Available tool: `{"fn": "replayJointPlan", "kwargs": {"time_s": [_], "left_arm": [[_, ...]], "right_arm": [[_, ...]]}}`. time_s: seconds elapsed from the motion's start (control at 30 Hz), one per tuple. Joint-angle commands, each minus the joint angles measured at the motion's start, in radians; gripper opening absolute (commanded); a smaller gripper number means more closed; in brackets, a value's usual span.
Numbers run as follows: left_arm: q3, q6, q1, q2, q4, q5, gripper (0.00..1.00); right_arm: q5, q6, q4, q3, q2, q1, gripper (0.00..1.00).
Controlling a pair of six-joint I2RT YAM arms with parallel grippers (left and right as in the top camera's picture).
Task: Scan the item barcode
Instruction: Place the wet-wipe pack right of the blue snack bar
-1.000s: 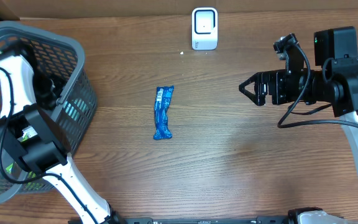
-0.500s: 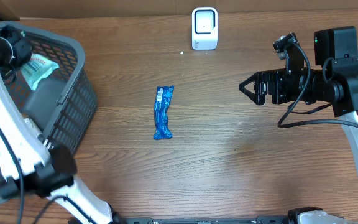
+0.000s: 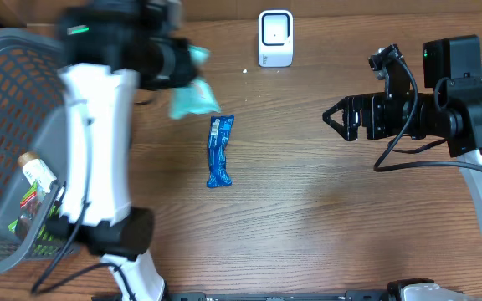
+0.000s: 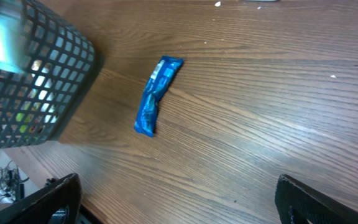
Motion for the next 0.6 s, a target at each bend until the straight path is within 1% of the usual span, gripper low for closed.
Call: {"fn": "replayJointPlan", "kwargs": {"time_s": [0.0, 0.1, 0.2, 0.3, 0.37, 0.4, 0.43, 0.5, 0.53, 0.57], "left_arm": [[-0.164, -0.042, -0.132, 0.105, 0.095, 0.023, 0.04], [-0.257, -0.1, -0.199, 0.18, 0.175, 0.024, 0.04], [-0.315, -0.153, -0.251, 0.263, 0.221, 0.024, 0.04], [-0.331, -0.161, -0.295, 0.348, 0.241, 0.024, 0.04], [-0.331, -0.161, -0.314, 0.389, 0.248, 0.024, 0.07], [-0.331, -0.161, -0.323, 0.411, 0.248, 0.023, 0.13], [-0.331, -0.161, -0.327, 0.421, 0.246, 0.02, 0.21], [-0.331, -0.161, -0.328, 0.433, 0.243, 0.016, 0.59], [-0.33, -0.161, -0.326, 0.433, 0.243, 0.016, 0.75], [-0.326, -0.161, -0.32, 0.429, 0.243, 0.016, 0.79]], "right_arm": [[0.033, 0.001, 0.005, 0.027, -0.002, 0.005, 1.0], [0.033, 0.001, 0.001, 0.027, -0.002, 0.005, 1.0], [0.033, 0.001, -0.01, 0.027, -0.002, 0.005, 1.0], [0.033, 0.001, -0.01, 0.027, -0.002, 0.005, 1.0], [0.034, 0.0, -0.008, 0.027, -0.002, 0.005, 1.0], [0.034, 0.001, -0.006, 0.027, -0.002, 0.005, 1.0], [0.033, 0.001, -0.005, 0.027, -0.002, 0.005, 1.0], [0.033, 0.001, -0.005, 0.027, -0.002, 0.005, 1.0], [0.033, 0.001, -0.005, 0.027, -0.002, 0.005, 1.0], [0.033, 0.001, -0.005, 0.027, -0.002, 0.005, 1.0]]}}
